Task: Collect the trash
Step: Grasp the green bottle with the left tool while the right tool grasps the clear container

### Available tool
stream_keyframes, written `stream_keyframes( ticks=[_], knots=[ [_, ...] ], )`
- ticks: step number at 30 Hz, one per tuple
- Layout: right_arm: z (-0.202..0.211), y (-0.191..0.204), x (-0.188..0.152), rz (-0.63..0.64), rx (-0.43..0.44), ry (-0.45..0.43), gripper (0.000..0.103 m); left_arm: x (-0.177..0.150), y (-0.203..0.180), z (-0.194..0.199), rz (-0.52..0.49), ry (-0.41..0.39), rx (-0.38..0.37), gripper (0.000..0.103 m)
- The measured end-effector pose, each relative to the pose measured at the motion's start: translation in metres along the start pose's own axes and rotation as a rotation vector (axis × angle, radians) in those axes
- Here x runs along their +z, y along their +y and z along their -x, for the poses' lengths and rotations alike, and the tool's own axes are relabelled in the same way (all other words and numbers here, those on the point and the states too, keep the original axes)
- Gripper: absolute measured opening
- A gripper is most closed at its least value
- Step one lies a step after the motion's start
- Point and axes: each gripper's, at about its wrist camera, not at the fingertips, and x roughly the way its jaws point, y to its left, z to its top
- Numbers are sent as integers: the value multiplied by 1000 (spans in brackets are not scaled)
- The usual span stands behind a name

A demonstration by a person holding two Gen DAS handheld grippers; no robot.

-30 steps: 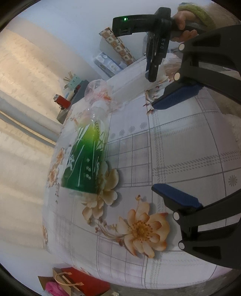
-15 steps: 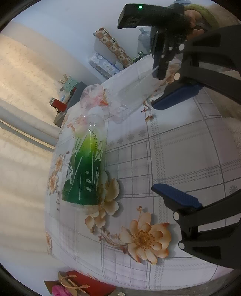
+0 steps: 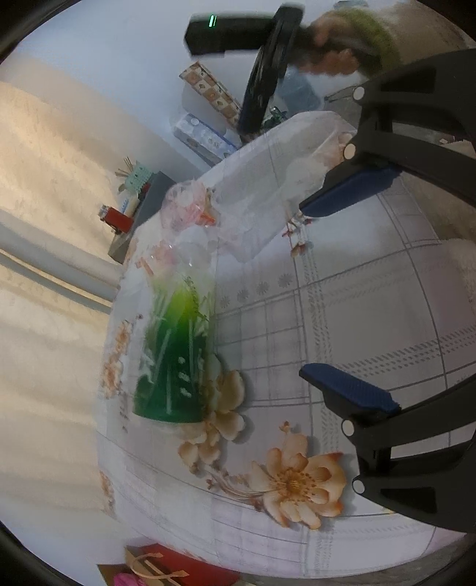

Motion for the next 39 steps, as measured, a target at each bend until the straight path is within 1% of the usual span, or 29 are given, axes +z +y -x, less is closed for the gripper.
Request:
stream_keyframes(
  ticks=[2, 4, 5, 7, 8, 10, 11, 12, 14, 15, 17, 19, 20, 22, 23, 24, 25, 26, 28, 30, 31, 33, 34, 36, 37, 39],
  knots=[
    [-19, -9, 2, -11, -10, 54, 58, 8, -4, 6, -59, -30, -7, 80],
    [-26, -13, 0, -23, -3, 77, 57, 20, -9, 11, -141, -66, -4, 80],
    [-28, -13, -2, -26, 3, 80, 57, 31, -12, 14, -221, -93, -13, 81],
    [-27, -10, -8, -24, 13, 75, 57, 48, -17, 15, -339, -123, -14, 89],
    [-26, -9, -9, -22, 16, 69, 57, 61, -19, 12, -423, -136, -8, 89],
    [-25, -9, -11, -29, 30, 66, 57, 79, -22, 3, -524, -132, -11, 92],
    [-25, -10, -12, -35, 36, 67, 58, 88, -22, -3, -567, -114, -26, 93],
    [-25, -11, -12, -39, 40, 68, 58, 101, -21, -14, -606, -78, -51, 93],
    [-26, -14, -13, -52, 49, 70, 58, 121, -15, -37, -625, 6, -99, 94],
    [-26, -15, -14, -58, 56, 70, 58, 133, -10, -52, -621, 73, -132, 94],
    [-28, -20, -15, -79, 74, 71, 58, 153, 1, -79, -603, 176, -192, 94],
    [-29, -25, -16, -99, 90, 76, 59, 164, 10, -97, -575, 240, -234, 94],
    [-30, -26, -16, -109, 97, 78, 59, 170, 18, -106, -544, 276, -246, 94],
    [-32, -31, -18, -124, 111, 85, 59, 177, 28, -127, -458, 391, -280, 94],
    [-34, -32, -18, -129, 115, 87, 59, 177, 30, -132, -431, 428, -286, 94],
    [-36, -32, -19, -133, 116, 91, 59, 176, 33, -138, -410, 489, -304, 94],
    [-38, -33, -20, -137, 116, 94, 59, 173, 32, -141, -415, 526, -317, 94],
    [-40, -33, -21, -142, 120, 98, 59, 171, 30, -139, -435, 535, -316, 94],
    [-43, -35, -22, -147, 125, 104, 59, 164, 24, -137, -483, 547, -288, 94],
    [-45, -34, -21, -150, 130, 105, 59, 159, 21, -136, -508, 528, -216, 94],
    [-46, -34, -20, -152, 133, 105, 59, 157, 19, -135, -524, 518, -167, 94],
    [-46, -32, -21, -149, 137, 105, 59, 152, 16, -132, -547, 513, -123, 94],
    [-45, -31, -21, -146, 133, 106, 59, 147, 14, -130, -567, 506, -80, 93],
    [-45, -28, -21, -142, 125, 110, 57, 136, 9, -126, -623, 513, -20, 90],
    [-45, -26, -22, -140, 122, 113, 54, 128, 6, -124, -648, 524, 15, 88],
    [-43, -25, -23, -143, 119, 117, 48, 112, 2, -120, -669, 551, 61, 83]
  ],
)
